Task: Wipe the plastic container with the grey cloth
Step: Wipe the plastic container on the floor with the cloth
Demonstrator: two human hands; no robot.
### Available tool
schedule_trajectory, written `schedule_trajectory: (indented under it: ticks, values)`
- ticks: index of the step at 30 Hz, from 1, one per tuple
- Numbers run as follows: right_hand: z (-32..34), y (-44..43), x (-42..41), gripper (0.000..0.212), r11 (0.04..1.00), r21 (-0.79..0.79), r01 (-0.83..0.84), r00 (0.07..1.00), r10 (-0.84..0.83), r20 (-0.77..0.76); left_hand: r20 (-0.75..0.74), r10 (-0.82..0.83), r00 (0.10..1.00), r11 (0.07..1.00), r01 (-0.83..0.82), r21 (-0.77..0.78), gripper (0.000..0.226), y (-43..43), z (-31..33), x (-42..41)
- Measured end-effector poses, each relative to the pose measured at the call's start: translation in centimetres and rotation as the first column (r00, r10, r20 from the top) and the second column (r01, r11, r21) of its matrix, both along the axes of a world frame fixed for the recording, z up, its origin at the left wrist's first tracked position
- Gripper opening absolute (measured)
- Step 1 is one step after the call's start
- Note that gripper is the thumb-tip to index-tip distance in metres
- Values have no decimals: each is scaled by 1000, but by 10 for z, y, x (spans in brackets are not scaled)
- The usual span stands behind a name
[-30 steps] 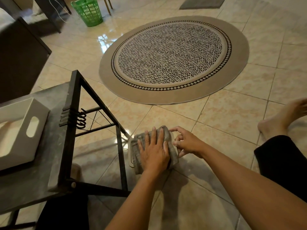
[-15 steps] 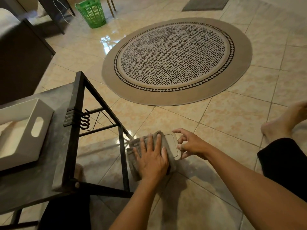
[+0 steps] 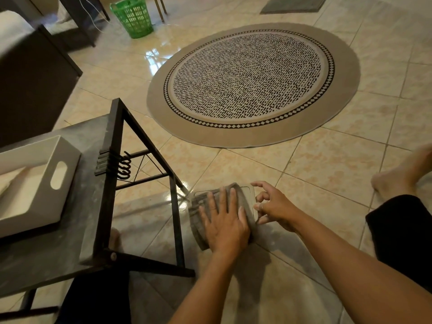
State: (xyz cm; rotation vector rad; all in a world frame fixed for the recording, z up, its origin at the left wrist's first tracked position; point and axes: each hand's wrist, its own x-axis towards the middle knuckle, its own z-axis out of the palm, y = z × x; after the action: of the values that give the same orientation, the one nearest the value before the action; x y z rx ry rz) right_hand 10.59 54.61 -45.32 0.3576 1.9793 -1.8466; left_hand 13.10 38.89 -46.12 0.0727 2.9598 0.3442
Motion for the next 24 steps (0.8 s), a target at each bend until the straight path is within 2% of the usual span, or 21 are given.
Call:
schedule_trajectory:
  ticks: [4, 6, 8, 9, 11, 13, 18, 21, 24]
  values:
    - [-6, -8, 10, 63, 978, 51, 202, 979, -202, -6, -5, -57, 998, 998, 57, -10, 63, 19, -5, 4]
    - [-6, -12, 19, 62, 965, 107, 238, 971, -240, 6, -33, -85, 996, 996, 85, -16, 61, 18, -7, 0]
    - [-2, -13, 25, 59, 959, 175, 224, 974, -228, 3, -54, -151, 987, 989, 150, -19, 59, 14, -8, -3]
    - [1, -11, 24, 53, 939, 274, 206, 978, -204, -36, -60, -183, 981, 983, 183, -13, 58, 11, -8, -5]
    - [4, -4, 10, 41, 843, 505, 187, 981, -136, -136, -68, -226, 972, 974, 226, -14, 57, 7, -8, -6]
    - [9, 1, -10, 38, 806, 571, 154, 982, -62, -177, -69, -243, 968, 970, 242, -14, 57, 5, -8, -6]
    - [11, 14, -33, 44, 804, 585, -104, 975, 198, -98, -41, -248, 968, 969, 247, -24, 56, 5, -6, -7]
    - [7, 21, -22, 53, 855, 496, -150, 969, 226, -96, -28, -220, 975, 975, 220, -19, 64, 9, -4, -14]
    - [3, 24, -7, 61, 901, 395, -178, 971, 227, -80, -15, -186, 982, 983, 186, -11, 60, 14, -4, -21]
